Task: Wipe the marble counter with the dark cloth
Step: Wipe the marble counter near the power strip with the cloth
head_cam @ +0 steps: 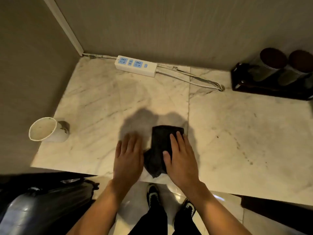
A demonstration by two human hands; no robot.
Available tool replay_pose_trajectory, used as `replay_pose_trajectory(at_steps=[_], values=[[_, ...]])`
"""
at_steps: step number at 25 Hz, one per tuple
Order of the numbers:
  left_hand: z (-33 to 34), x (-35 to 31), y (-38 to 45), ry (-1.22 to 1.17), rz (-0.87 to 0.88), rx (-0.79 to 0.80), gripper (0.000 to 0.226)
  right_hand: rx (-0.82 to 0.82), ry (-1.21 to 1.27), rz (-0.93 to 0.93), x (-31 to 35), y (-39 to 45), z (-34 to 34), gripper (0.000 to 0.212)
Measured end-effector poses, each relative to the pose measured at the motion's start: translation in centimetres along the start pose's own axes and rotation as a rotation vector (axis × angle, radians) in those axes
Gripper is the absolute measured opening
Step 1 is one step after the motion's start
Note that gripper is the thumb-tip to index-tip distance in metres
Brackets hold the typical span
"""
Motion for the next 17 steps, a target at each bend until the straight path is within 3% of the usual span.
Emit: replay_pose_trajectory(at_steps=[6, 17], values=[[0.5, 0.0, -0.4, -0.072, 0.004, -0.034, 0.053, -0.019, -0.054, 0.095, 4.1, 2.3, 3.5, 0.067], [0.8, -0.6, -0.3, -0.024, -0.035, -0.024, 0.051, -0.044, -0.149, 0.080, 1.3, -0.2, 3.9, 0.069]])
Point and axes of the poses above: each hand's wrist, its own y-axis towards the middle knuckle, its own z-axis out of the palm, x = y × z, the point moved 4 cm from there along y, towards the middle knuckle, and after that the axes turned 3 degrees about y, right-handed, at the moved point
